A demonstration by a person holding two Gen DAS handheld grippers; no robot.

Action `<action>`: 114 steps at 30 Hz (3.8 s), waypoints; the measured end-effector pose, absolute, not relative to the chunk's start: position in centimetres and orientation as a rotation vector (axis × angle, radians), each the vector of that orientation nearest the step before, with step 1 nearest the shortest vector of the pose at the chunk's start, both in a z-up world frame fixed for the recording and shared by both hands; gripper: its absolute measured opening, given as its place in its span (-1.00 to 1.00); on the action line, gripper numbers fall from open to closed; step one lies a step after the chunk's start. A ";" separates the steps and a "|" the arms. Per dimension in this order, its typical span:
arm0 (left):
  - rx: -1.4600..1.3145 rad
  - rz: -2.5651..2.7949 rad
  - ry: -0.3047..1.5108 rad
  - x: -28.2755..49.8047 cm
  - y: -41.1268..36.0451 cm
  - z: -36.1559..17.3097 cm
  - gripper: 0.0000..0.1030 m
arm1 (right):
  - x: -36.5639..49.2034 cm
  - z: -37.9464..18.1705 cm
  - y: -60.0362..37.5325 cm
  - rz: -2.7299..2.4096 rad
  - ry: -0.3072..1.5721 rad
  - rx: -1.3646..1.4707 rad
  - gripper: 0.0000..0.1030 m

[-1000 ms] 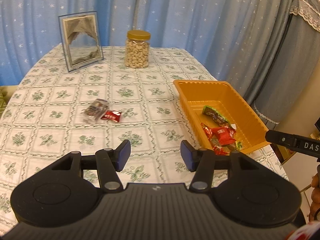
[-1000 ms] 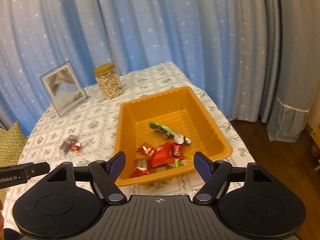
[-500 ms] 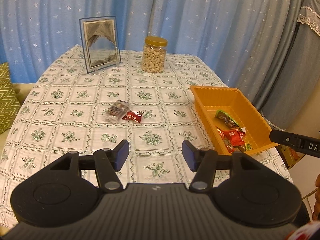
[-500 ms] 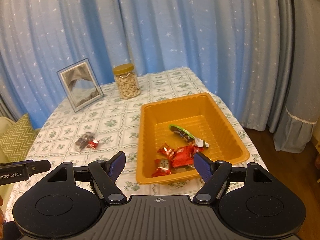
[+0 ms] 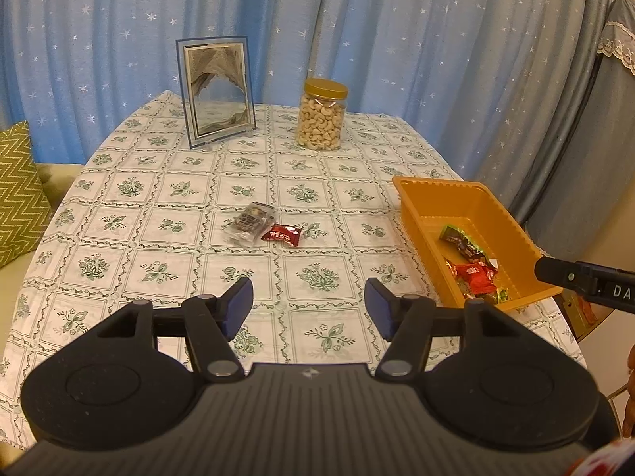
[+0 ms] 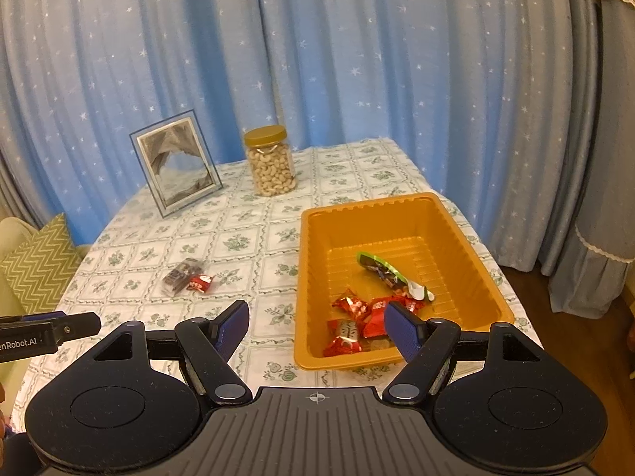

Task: Organize snacks

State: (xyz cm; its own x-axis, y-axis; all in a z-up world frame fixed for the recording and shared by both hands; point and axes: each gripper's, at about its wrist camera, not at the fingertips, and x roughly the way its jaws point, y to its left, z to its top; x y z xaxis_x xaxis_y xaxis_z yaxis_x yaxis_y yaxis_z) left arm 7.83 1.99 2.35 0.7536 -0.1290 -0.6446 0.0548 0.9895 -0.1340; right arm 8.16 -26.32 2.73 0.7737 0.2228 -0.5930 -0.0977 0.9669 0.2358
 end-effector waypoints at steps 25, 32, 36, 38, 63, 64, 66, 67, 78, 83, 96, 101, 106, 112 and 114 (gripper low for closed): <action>-0.094 -0.063 0.725 8.9 4.6 1.3 0.24 | 10.4 1.8 -22.5 0.239 0.676 0.124 0.45; -0.080 -0.056 0.744 10.3 5.7 0.1 0.24 | 11.8 0.6 -20.5 0.277 0.686 0.078 0.45; -0.067 -0.051 0.755 11.4 6.4 -0.6 0.25 | 12.8 -0.2 -19.4 0.299 0.693 0.062 0.45; -0.064 -0.048 0.759 12.0 6.8 -0.9 0.25 | 13.5 -0.7 -18.8 0.309 0.699 0.052 0.45; -0.023 -0.094 0.765 22.0 10.3 -6.5 0.25 | 24.0 -7.8 -11.2 0.515 0.703 -0.101 0.45; -0.021 -0.090 0.765 22.4 10.4 -6.7 0.25 | 24.4 -8.1 -10.9 0.522 0.704 -0.108 0.45; -0.022 -0.088 0.760 23.0 10.6 -7.2 0.25 | 25.1 -8.7 -10.2 0.537 0.695 -0.125 0.44; -0.024 -0.089 0.755 23.2 10.7 -7.5 0.25 | 25.4 -8.9 -9.9 0.545 0.690 -0.135 0.44; -0.066 -0.080 0.743 24.7 11.4 -9.8 0.25 | 28.8 -11.8 -7.0 0.645 0.666 -0.223 0.20; -0.075 -0.084 0.746 24.9 11.5 -10.2 0.25 | 30.0 -12.9 -6.0 0.680 0.666 -0.254 0.06; -0.044 -0.112 0.735 25.5 10.9 -10.3 0.25 | 30.1 -12.6 -6.5 0.630 0.742 -0.172 -0.49; -0.001 -0.146 0.715 26.5 9.7 -10.1 0.24 | 30.7 -12.0 -9.6 0.484 0.788 -0.053 -0.50; 0.050 -0.194 0.714 28.0 8.2 -10.5 0.15 | 30.5 -11.2 -11.8 0.411 0.796 0.019 -0.50; 0.125 -0.229 0.735 29.5 6.6 -11.2 -0.04 | 30.2 -11.1 -12.6 0.396 0.804 0.042 -0.50; 0.146 -0.233 0.746 29.9 6.3 -11.5 -0.11 | 30.1 -11.1 -12.5 0.396 0.804 0.042 -0.50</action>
State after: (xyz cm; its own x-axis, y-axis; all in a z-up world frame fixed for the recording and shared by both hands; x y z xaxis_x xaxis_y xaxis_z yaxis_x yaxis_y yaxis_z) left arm 29.90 6.33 -11.52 0.7101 -0.1577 -0.6862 0.2612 0.9641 0.0487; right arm 30.08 -12.53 -11.15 0.6245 0.3606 -0.6928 -0.3289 0.9260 0.1855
